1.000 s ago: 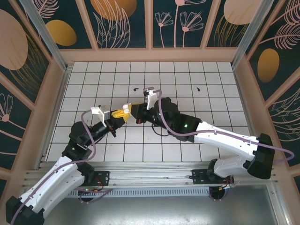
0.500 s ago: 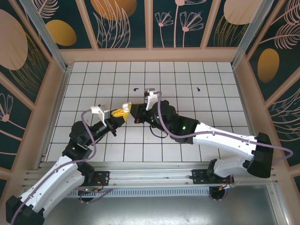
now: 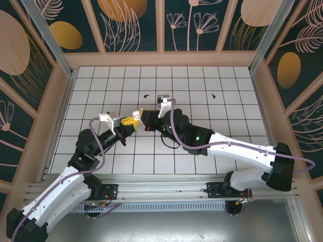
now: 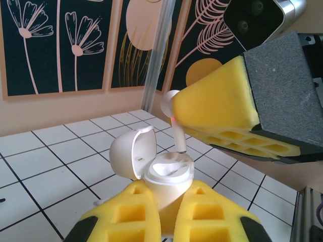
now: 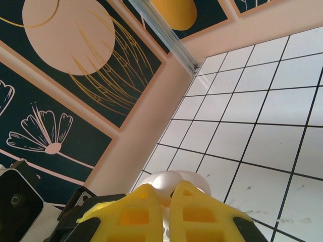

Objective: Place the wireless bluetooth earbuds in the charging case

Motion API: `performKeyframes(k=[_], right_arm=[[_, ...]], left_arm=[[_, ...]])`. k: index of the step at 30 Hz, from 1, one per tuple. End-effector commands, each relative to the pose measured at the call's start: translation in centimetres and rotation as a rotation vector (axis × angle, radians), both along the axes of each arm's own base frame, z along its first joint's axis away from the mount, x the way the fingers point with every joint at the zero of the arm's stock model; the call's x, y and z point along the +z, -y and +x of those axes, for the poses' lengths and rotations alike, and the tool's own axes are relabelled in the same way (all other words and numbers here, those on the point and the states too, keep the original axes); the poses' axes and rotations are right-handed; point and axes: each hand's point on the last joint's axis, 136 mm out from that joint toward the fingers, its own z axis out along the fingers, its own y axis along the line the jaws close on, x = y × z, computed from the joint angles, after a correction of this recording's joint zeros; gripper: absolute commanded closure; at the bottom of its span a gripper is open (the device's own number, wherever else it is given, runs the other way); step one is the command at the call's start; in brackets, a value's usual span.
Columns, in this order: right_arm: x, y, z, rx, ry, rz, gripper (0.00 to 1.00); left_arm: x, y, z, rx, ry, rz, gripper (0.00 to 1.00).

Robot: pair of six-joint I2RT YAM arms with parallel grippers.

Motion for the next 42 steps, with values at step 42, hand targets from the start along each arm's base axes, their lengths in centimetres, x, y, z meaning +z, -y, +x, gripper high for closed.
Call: performKeyframes(k=[42], right_arm=[[-2.8, -1.4, 0.6, -0.076, -0.229, 0.018, 0.91]], left_arm=[[3.8, -1.3, 1.9, 0.139, 0.130, -0.058, 1.00]])
